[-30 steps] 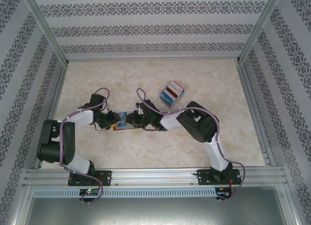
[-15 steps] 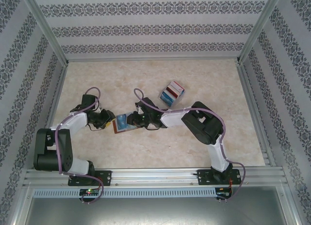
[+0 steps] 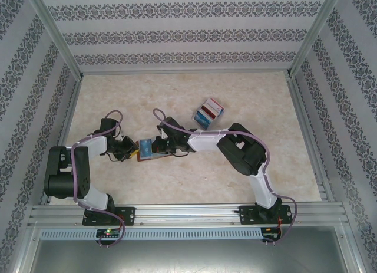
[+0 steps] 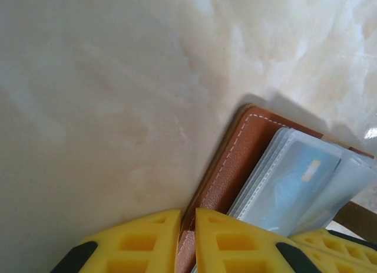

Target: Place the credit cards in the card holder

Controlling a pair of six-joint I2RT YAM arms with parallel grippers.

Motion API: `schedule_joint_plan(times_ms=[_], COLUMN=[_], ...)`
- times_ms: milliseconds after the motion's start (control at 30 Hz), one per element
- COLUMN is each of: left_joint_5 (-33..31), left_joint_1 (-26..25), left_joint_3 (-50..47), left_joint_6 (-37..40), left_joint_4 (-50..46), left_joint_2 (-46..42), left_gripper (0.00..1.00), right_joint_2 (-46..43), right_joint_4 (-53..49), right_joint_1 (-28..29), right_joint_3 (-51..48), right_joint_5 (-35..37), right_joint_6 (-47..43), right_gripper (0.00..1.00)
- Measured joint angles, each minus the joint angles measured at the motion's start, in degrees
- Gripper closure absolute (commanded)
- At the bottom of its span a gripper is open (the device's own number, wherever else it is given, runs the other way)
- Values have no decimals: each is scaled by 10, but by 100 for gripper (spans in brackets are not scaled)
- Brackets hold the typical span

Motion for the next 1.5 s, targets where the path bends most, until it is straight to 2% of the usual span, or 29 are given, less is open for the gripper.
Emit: schedule_joint_plan(times_ms=[167,333,500,667,833,967,1067,1200,1300,1500], left_joint_5=[1,1,0,2,3,3,3,2,1,2], left_joint_1=[0,0,0,0,0,0,0,-1,-1,-2], left_joint_3=[0,2,2,2,6,8,9,9,10,15], left_joint_6=[0,1,5,9,16,20,23,28,32,34], left_joint_4=[0,-1,-1,0,-3,-6,-9,-10,-12,-14], left_joint_2=[0,0,-1,-1,3,3,4,4,4,3], left_gripper=[85,83,83,83,83,84,84,88,93,100], right_joint_2=[6,-4,-73,-137,-152,-146,-136,-125,-125,-125], right_joint_4=[-30,-51,-111,-160,-208,-232,-238,-242,-242,-224], right_joint_1=[1,5,9,9,9,9,9,7,7,7], right_joint_3=[19,20,-2,-11,-13,-13,-13,-13,-13,-14], right_joint_5=[2,24,82,151,226,254,266,276,277,271], right_joint_6=[-23,-56,-104,-140,-163,-179,-188,-197,-202,-210], right_gripper=[92,84,72,67,57,57,61,78,88,94])
